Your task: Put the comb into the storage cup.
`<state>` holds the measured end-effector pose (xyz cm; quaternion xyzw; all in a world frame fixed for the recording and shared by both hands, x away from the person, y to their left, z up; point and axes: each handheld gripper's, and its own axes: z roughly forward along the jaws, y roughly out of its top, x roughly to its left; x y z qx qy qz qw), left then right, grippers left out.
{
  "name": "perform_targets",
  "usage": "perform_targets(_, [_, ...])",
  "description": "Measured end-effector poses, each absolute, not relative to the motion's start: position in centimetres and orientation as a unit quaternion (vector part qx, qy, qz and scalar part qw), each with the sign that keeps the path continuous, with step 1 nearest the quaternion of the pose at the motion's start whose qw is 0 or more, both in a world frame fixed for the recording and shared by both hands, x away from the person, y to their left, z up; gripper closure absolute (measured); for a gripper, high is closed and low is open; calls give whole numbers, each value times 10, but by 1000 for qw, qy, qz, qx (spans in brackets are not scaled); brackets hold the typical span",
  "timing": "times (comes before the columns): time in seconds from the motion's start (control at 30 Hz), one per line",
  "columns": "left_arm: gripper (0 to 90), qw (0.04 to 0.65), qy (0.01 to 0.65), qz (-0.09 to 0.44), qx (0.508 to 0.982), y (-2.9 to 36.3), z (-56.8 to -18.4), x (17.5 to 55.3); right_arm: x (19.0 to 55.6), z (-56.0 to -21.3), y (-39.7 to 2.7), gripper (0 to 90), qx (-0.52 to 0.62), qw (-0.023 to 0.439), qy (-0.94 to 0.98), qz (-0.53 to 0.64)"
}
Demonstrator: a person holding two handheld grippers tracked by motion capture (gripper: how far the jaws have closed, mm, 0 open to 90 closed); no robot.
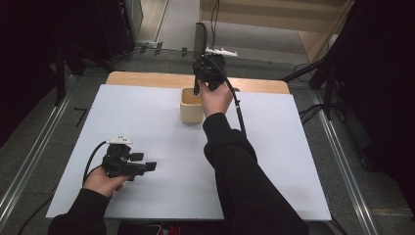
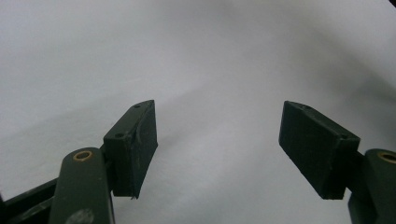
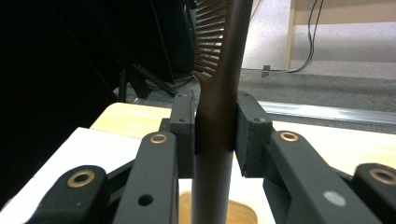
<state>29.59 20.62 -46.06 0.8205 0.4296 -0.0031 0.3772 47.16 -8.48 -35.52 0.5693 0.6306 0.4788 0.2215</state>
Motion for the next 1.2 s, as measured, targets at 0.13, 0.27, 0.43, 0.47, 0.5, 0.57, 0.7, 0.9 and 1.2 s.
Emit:
perform_targets(0.13, [285, 377, 430, -3, 820, 206, -461, 296, 472, -357, -84, 702, 567, 229, 635, 472])
perform_targets(0.27, [285, 376, 430, -2, 821, 207, -460, 296, 473, -359, -84, 702, 568, 228, 635, 471])
perform_targets(0.43, [286, 379, 433, -3, 818, 208, -460, 297, 474, -361, -84, 702, 570, 226, 634, 471])
perform_targets(0.47, [285, 378, 433, -4, 818, 208, -460, 297, 474, -362, -84, 702, 570, 228, 634, 469])
perform_targets(0.5, [285, 378, 434, -4, 818, 208, -460, 297, 474, -363, -84, 702, 569, 229, 635, 470])
perform_targets(0.57, [285, 377, 433, -3, 819, 208, -460, 297, 474, -365, -84, 702, 569, 231, 635, 469])
perform_targets(0.7, [286, 376, 433, -3, 819, 208, -461, 297, 473, -369, -84, 702, 572, 227, 635, 467])
perform_targets(0.9, [285, 377, 434, -2, 818, 209, -461, 298, 473, -377, -87, 703, 574, 227, 634, 467])
perform_targets(1.2, [286, 378, 430, 2, 820, 208, -460, 297, 472, -387, -84, 702, 568, 221, 643, 464])
